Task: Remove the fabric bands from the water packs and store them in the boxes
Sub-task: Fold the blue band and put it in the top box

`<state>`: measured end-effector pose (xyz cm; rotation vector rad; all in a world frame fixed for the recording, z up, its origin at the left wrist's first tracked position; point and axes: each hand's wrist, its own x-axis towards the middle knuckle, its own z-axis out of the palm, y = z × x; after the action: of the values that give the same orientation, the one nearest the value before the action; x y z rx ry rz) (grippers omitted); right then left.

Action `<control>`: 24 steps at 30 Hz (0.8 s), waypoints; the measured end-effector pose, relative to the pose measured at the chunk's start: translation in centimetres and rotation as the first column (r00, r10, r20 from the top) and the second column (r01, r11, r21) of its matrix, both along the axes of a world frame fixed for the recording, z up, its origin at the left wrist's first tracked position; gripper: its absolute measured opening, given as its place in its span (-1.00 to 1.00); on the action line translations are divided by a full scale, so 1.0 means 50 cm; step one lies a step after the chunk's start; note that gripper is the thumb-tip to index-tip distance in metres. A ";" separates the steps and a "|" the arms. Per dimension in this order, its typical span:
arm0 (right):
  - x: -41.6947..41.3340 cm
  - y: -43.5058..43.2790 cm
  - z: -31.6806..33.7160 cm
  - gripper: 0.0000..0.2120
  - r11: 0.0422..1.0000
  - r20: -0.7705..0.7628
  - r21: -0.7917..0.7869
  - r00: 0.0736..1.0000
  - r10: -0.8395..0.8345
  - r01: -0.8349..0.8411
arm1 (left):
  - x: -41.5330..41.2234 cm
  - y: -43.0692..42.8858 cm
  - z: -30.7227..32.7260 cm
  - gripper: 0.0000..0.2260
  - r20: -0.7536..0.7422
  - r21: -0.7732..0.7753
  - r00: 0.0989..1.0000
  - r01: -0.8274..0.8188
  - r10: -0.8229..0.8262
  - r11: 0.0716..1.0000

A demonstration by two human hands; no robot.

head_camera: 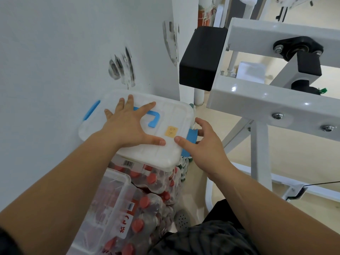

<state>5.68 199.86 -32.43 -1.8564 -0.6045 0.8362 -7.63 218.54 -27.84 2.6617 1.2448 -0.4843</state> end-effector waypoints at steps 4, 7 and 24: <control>-0.003 0.009 0.011 -0.19 1.000 0.070 0.000 0.998 -0.010 0.010 | 0.009 0.002 -0.001 0.18 -0.001 -0.014 1.000 -0.004 0.004 1.000; -0.015 0.003 0.020 -0.29 0.998 0.079 0.037 0.995 -0.060 0.057 | 0.014 0.003 0.002 0.20 -0.015 -0.015 1.000 -0.012 0.012 1.000; -0.019 0.023 0.023 -0.41 0.998 0.483 -0.054 0.874 0.058 -0.037 | 0.000 -0.006 -0.002 0.17 0.052 -0.002 0.998 -0.024 0.024 1.000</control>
<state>4.74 201.00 -31.27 -2.1124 -0.9524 0.4052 -7.64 218.24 -27.96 2.6375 1.2595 -0.4090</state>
